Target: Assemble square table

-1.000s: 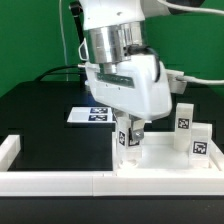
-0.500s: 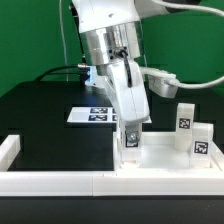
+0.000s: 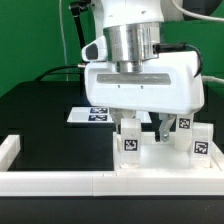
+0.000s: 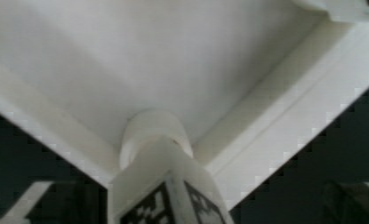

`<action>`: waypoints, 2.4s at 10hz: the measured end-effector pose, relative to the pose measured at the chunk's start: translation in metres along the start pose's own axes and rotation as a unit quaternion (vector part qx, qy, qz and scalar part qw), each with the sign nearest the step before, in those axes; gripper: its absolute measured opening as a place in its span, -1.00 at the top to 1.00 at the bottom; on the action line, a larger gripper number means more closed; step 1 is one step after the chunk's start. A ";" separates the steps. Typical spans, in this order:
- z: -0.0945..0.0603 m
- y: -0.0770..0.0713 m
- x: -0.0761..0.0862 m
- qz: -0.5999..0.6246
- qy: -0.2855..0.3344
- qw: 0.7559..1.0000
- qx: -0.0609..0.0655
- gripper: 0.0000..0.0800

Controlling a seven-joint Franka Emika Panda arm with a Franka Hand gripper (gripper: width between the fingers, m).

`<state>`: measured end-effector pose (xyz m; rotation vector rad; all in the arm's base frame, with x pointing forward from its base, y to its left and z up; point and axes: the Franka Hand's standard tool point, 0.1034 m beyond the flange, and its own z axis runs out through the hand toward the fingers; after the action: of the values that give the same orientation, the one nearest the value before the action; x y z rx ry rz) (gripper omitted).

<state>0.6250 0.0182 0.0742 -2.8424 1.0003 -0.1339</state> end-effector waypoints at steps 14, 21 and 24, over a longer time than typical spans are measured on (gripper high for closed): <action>-0.002 0.010 0.006 0.261 -0.011 0.965 -0.004 0.28; -0.003 0.004 0.005 0.151 0.001 0.988 -0.004 -0.38; -0.003 0.009 0.006 0.050 0.000 0.999 -0.005 -0.61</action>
Offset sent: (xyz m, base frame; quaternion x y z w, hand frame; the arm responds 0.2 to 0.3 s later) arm 0.0000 0.0000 0.0000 0.0000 0.0000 -0.1296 0.9916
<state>0.6239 0.0073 0.0760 -2.7947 1.1426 -0.1199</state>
